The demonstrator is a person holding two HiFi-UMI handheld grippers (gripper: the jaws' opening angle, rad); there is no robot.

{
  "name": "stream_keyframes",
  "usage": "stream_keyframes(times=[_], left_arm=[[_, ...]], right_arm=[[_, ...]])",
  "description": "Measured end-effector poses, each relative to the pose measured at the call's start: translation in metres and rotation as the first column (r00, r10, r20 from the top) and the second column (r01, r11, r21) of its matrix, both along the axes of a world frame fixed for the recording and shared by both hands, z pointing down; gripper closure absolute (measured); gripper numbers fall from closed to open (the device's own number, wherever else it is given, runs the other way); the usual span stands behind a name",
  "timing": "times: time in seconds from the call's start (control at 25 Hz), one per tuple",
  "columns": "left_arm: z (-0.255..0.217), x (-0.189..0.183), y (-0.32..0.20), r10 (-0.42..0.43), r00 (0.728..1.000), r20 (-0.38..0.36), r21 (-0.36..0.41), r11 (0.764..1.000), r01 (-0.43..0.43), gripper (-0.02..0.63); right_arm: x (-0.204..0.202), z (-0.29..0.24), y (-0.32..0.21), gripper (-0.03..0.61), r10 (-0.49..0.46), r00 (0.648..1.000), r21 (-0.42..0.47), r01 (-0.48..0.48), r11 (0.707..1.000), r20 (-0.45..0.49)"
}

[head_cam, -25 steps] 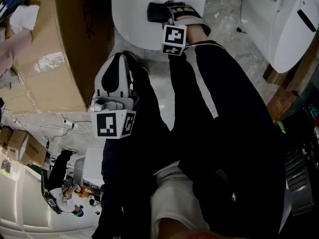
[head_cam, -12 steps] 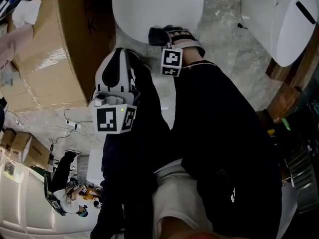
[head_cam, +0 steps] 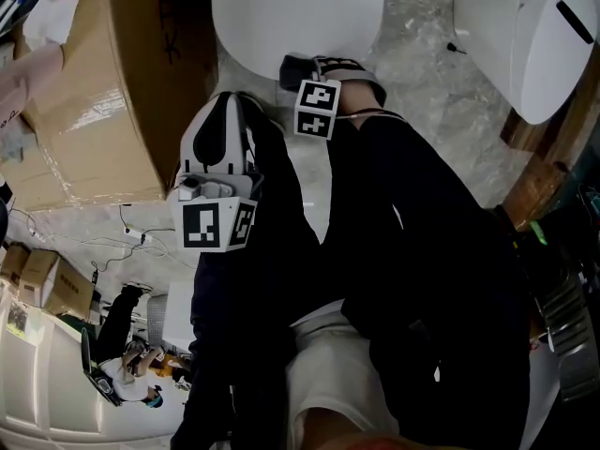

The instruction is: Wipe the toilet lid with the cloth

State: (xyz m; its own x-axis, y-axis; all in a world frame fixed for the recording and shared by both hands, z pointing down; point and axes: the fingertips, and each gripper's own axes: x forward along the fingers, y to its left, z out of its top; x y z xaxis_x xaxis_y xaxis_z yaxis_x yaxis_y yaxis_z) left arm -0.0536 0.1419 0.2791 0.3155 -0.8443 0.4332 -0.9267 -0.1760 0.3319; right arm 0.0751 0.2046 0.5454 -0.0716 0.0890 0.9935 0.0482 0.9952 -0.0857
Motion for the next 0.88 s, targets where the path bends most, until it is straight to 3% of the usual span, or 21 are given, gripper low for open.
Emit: stream_keyframes(times=[0.2, 0.4, 0.6, 0.88], left_arm=[[0.003, -0.003, 0.000, -0.013, 1.000, -0.007, -0.008, 1.000, 0.013, 0.597], [0.002, -0.016, -0.009, -0.048, 0.999, -0.002, -0.008, 0.999, 0.048, 0.597], [0.006, -0.033, -0.015, -0.093, 0.996, 0.005, -0.024, 0.995, 0.093, 0.597], [0.007, -0.047, -0.027, -0.129, 0.991, 0.015, -0.039, 0.991, 0.130, 0.598]], right_arm=[[-0.008, -0.024, -0.081, 0.514, 0.071, 0.996, 0.119, -0.076, 0.990, 0.044], [-0.013, -0.056, -0.189, 0.514, 0.132, 0.983, 0.299, -0.165, 0.940, 0.126], [-0.024, -0.083, -0.271, 0.514, 0.093, 0.978, 0.450, -0.170, 0.877, 0.188], [-0.055, -0.072, -0.331, 0.514, 0.004, 0.986, 0.515, -0.091, 0.852, 0.168]])
